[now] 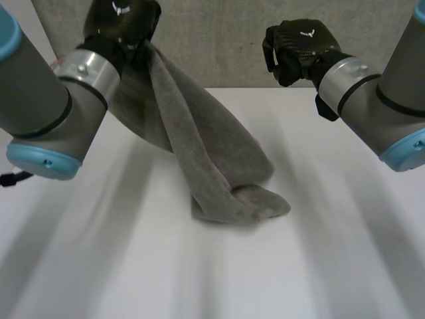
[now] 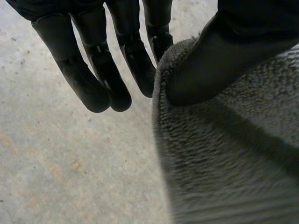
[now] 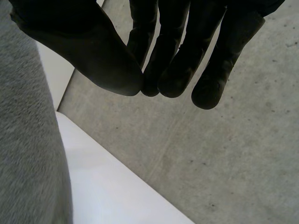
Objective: Fold the towel.
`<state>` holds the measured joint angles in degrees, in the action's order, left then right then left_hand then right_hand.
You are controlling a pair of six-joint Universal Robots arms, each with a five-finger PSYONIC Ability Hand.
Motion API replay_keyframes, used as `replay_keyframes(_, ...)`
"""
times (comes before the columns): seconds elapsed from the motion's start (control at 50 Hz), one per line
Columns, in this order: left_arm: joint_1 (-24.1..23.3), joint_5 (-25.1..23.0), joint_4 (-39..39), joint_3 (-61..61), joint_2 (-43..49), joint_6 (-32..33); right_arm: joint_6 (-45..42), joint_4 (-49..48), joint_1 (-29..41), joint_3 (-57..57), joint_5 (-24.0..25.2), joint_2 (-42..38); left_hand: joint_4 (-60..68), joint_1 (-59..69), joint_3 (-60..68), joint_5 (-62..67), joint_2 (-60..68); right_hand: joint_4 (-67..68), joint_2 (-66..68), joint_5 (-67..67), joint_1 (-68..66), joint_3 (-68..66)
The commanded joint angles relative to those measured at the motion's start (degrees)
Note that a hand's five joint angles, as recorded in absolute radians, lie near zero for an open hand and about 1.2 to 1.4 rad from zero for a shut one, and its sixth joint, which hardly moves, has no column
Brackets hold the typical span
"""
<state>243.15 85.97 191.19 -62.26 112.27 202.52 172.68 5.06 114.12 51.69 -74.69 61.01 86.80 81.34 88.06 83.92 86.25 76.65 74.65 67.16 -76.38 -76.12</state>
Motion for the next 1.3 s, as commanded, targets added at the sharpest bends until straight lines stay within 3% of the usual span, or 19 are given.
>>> replay_keyframes(0.02, -1.62, 0.6, -7.4, -3.63, -1.44, -1.16, -1.73, 4.52, 1.02, 6.73, -0.19, 0.25, -6.8, -1.34, -8.06, -13.92, -6.25, -24.35, -22.34, -24.85, 24.07, 23.82)
replay_keyframes(0.16, -0.39, 0.25, -5.92, -17.46, -3.29, -0.72, -2.17, 4.35, 1.63, 21.59, 0.07, 0.78, -6.8, -1.34, -8.06, -13.92, -6.25, -35.11, -33.1, -35.61, 34.83, 34.58)
replay_keyframes(0.26, 4.08, -0.19, -2.24, -27.99, -7.32, -0.63, -1.73, 3.73, 1.98, 26.35, 0.86, 0.61, -6.8, -1.34, -8.06, -13.92, -6.25, -37.62, -35.61, -38.12, 37.34, 37.09)
replay_keyframes(0.42, 6.37, -2.47, -0.91, -36.17, -13.12, -0.55, -1.64, 3.56, 4.52, 25.49, 1.13, -2.54, -6.8, -1.34, -8.06, -13.92, -6.25, -51.24, -49.23, -51.74, 50.96, 50.71)
replay_keyframes(0.72, 8.13, -4.41, 3.4, -45.59, -21.4, -0.55, -1.03, 3.38, 11.48, 18.36, 1.3, -9.94, -6.8, -1.34, -8.06, -13.92, -6.25, -49.92, -47.91, -50.42, 49.64, 49.39)
replay_keyframes(0.88, 8.22, -4.41, 5.24, -47.17, -22.36, -0.46, 0.12, 3.56, 12.8, 15.02, 1.13, -13.63, -6.8, -1.34, -8.06, -13.92, -6.25, -38.14, -36.13, -38.64, 37.86, 37.61)
replay_keyframes(0.98, 9.45, -4.5, 5.24, -47.26, -22.36, -0.46, 0.38, 4.08, 12.88, 12.91, 0.86, -15.83, -6.8, -1.34, -8.06, -13.92, -6.25, -23.0, -20.99, -23.51, 22.73, 22.47)
replay_keyframes(1.02, 10.41, -4.67, 5.33, -47.08, -22.36, -0.46, 0.38, 4.08, 12.71, 12.13, 0.78, -16.27, -6.8, -1.34, -8.06, -13.92, -6.25, -2.26, -0.25, -2.76, 1.98, 1.72)
replay_keyframes(1.06, 10.77, -4.67, 5.42, -46.82, -22.36, -0.46, 0.38, 4.17, 12.53, 11.43, 0.69, -16.27, -6.8, -1.34, -8.06, -13.92, -6.25, 3.29, 5.3, 2.79, -3.57, -3.82)
replay_keyframes(1.2, 12.97, -4.67, 5.94, -43.92, -21.75, -0.46, -0.32, 4.08, 11.83, 3.6, 0.16, -13.98, -6.8, -1.34, -8.06, -13.92, -6.25, 3.35, 5.35, 2.84, -3.62, -3.88)
replay_keyframes(1.3, 12.88, -4.41, 7.17, -35.59, -20.78, -0.98, -1.81, 0.07, 7.19, -5.53, -0.36, -4.61, -6.8, -1.34, -8.06, -13.92, -6.25, 3.35, 5.35, 2.84, -3.62, -3.88)
